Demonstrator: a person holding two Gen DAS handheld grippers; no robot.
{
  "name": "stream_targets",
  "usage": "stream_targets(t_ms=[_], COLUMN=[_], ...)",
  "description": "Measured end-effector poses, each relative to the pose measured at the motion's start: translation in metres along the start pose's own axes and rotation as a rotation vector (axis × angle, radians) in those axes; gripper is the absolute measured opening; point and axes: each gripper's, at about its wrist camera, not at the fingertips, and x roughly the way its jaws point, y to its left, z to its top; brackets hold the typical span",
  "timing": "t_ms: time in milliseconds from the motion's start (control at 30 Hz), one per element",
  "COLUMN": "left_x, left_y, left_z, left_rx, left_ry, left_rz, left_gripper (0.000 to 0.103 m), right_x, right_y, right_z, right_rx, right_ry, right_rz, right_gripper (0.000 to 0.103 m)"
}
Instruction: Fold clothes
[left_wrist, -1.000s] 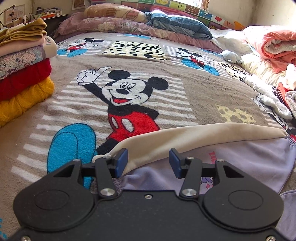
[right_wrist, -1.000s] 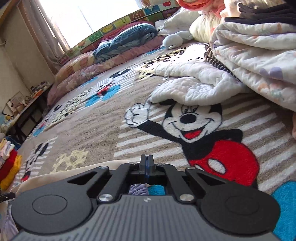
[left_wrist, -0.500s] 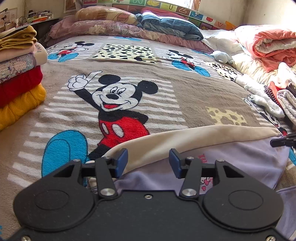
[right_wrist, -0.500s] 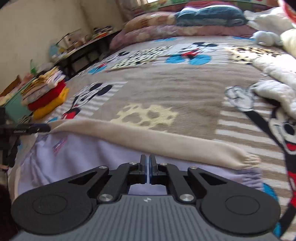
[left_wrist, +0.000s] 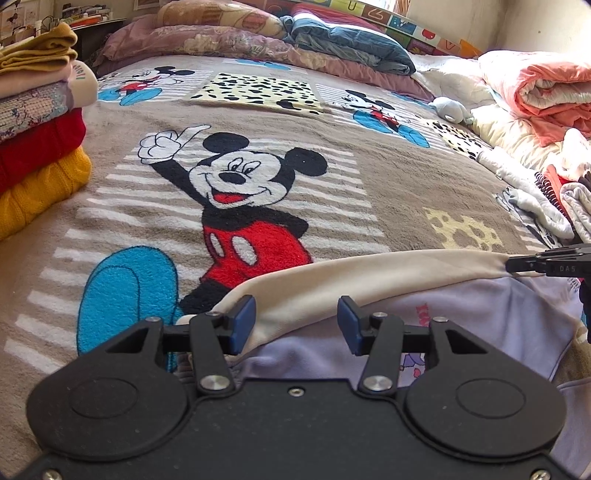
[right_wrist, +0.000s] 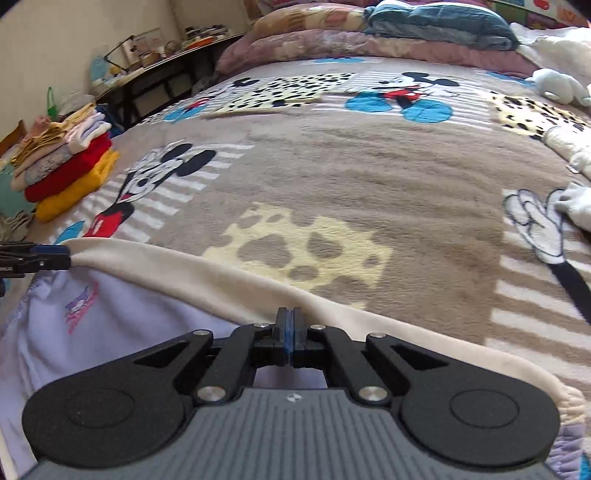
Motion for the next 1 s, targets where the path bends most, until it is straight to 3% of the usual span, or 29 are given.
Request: stream_targets(t_ms=[100,167,267,333,400,533,633,700,767,800,867,933,967,1000], left_x=[-0.005,-0.012,-0.016,-0.012,-0.002,0.003,0.001,0.0,-0.002,-0.002,-0.002,-0.001,-0.001,0.0], left_y=[0.001,0.0,-0.005,-0.009,-0.009,-0.005,-0.004,-0.004,-0.004,-0.005,-0.005,-0.006,-0.006,-0.006], left_z=[0.001,0.003,0.003,0.0,-0.005,-0.009,-0.008,-0.007,-0.007,-0.007,-0.006,-0.006,-0.007,-0.007], left_rx=[-0.007,0.012,0.059,0.093,0.134,0.147,0.134,0.127,0.121,0.119,0.116,0.119,0.121,0.122], left_ry=[-0.01,-0.02,-0.012,0.013,0.05,0.067,0.059,0.054,0.049,0.047,0.046,0.049,0.05,0.053], left_rz=[-0.003,-0.017,-0.063,-0.041,0.04,0.069,0.06,0.058,0.055,0.055,0.055,0.059,0.06,0.062], left_gripper=[0.049,0.049,0.049,0.049,0.049,0.049,0.049,0.049,0.049,0.049,0.049,0.049,0.049,0.049], right_x=[-0.007,-0.014,-0.023,-0.016,-0.01,-0.021,-0.04,-0.058,-0.068,-0.072,-0.077,-0.076,-0.074,-0.072], right_y=[-0.007,-0.006,-0.006,0.002,0.008,-0.029,-0.049,-0.061,-0.071,-0.076,-0.094,-0.104,-0.105,-0.105], right_z=[-0.002,-0.004,-0.007,-0.013,-0.018,-0.012,-0.013,-0.015,-0.021,-0.023,-0.029,-0.034,-0.036,-0.038], right_rx=[-0.009,-0.015,-0.014,-0.12,-0.216,-0.148,-0.12,-0.1,-0.091,-0.079,0.006,0.072,0.092,0.111], right_ry=[0.002,-0.008,-0.004,0.046,0.09,0.033,0.012,-0.006,-0.005,-0.002,0.018,0.025,0.023,0.02], right_rz=[-0.062,-0.065,0.015,-0.052,-0.122,-0.32,-0.374,-0.388,-0.416,-0.429,-0.408,-0.345,-0.322,-0.299], right_gripper=[0.001,0.01,0.01,0.015,0.012,0.01,0.018,0.038,0.065,0.069,0.069,0.058,0.032,0.022])
